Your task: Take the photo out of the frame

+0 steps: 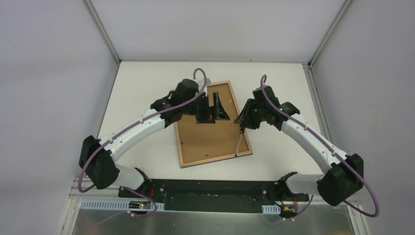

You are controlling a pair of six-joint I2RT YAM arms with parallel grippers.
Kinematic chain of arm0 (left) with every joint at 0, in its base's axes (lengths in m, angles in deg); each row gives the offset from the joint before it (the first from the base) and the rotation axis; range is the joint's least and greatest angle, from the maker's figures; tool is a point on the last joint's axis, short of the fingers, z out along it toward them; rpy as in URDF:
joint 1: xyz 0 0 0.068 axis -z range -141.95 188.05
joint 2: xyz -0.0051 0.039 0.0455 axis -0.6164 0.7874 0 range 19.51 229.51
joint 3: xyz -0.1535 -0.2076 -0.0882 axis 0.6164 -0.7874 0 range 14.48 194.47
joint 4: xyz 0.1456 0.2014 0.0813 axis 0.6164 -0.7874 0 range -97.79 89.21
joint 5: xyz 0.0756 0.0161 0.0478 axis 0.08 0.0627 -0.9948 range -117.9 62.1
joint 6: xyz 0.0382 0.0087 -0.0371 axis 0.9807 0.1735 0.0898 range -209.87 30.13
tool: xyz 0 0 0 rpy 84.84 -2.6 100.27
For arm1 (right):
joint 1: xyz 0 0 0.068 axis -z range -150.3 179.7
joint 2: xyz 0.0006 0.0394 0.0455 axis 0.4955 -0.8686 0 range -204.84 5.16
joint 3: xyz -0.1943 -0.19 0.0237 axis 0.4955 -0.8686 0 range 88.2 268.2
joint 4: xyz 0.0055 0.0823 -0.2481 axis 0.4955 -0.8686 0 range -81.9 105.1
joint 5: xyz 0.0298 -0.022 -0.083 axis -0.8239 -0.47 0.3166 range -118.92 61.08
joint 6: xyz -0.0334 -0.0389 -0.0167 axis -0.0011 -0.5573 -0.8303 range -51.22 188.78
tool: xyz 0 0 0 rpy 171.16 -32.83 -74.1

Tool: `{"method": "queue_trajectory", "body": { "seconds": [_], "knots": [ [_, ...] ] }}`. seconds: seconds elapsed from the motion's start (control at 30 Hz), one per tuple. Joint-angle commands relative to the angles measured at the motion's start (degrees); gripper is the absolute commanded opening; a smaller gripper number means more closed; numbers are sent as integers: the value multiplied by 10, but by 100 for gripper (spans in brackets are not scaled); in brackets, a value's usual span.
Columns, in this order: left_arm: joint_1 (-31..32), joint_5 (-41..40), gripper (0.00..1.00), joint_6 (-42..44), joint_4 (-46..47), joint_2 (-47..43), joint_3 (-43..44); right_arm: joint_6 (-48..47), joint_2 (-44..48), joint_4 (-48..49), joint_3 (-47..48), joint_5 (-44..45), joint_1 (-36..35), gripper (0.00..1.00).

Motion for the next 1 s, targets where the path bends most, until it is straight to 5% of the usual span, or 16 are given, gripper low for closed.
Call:
{"method": "queue_trajectory", "body": {
  "seconds": [0.0, 0.17, 0.3, 0.43, 0.6, 0.63, 0.73, 0.77, 0.97],
  "knots": [
    [70, 56, 86, -58, 85, 64, 19, 108, 1, 9, 16, 25, 1, 0],
    [92, 125, 85, -47, 83, 121, 65, 153, 25, 40, -3, 59, -2, 0],
    [101, 181, 72, -37, 75, 160, 91, 164, 43, 52, 0, 83, -3, 0],
    [102, 189, 32, -14, 49, 167, 88, 154, 52, 51, 8, 89, -2, 0],
    [102, 180, 0, 17, 42, 142, 52, 92, 67, 47, 12, 34, 0, 2],
    [101, 175, 0, 30, 36, 131, 45, 69, 71, 46, 12, 4, 4, 15],
    [101, 154, 0, 102, 3, 96, 38, -19, 79, 50, 12, -141, 26, 78],
    [101, 147, 0, 123, -5, 83, 33, -40, 79, 47, 12, -197, 36, 88],
    [101, 143, 0, 219, -56, 39, 18, -56, 59, 44, 5, -434, 79, 99]
  ]
}}
